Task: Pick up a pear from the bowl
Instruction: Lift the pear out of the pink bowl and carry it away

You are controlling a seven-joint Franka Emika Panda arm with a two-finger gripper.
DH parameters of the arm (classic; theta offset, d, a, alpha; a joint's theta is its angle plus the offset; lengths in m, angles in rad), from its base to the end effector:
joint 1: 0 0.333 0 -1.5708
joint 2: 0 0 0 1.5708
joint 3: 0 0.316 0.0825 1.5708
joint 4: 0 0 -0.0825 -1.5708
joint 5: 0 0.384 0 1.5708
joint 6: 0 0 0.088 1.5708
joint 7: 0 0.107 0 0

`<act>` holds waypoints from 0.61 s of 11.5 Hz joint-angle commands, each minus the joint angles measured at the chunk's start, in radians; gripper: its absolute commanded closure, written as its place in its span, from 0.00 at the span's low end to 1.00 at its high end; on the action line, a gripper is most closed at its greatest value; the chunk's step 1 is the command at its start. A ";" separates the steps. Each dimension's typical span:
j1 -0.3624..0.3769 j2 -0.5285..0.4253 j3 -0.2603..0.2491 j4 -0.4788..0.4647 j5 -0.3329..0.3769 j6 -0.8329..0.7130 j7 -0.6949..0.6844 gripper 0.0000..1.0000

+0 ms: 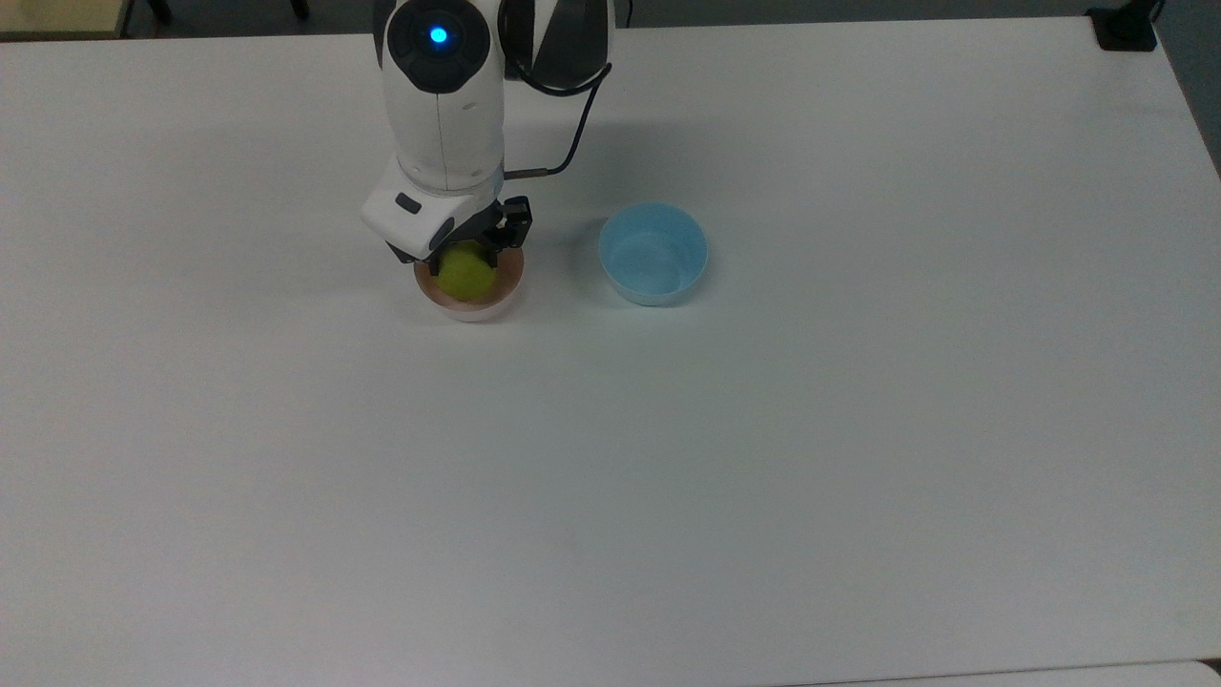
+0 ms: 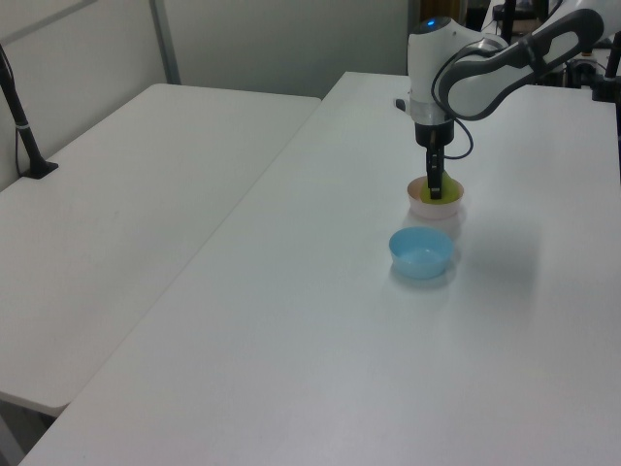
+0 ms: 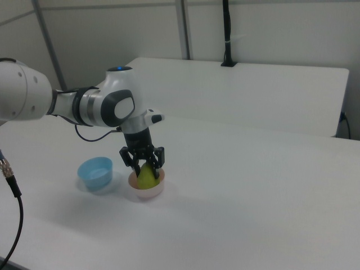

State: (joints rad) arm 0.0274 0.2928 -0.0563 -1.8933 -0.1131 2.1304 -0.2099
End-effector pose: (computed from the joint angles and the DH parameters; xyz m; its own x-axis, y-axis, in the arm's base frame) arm 0.6131 -0.0210 0.3463 0.9678 0.2388 -0.0802 0.2458 -0.9648 0.0936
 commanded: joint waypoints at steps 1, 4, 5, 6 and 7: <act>0.011 -0.087 0.001 -0.009 -0.002 -0.012 0.075 0.61; 0.003 -0.130 0.001 0.055 0.001 -0.113 0.078 0.61; -0.003 -0.144 -0.002 0.089 0.003 -0.156 0.069 0.61; -0.018 -0.146 -0.005 0.124 0.003 -0.193 0.066 0.61; -0.049 -0.144 -0.005 0.157 0.003 -0.214 0.052 0.61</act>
State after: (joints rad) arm 0.0227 0.1654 -0.0573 -1.8036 -0.1130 1.9940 -0.1495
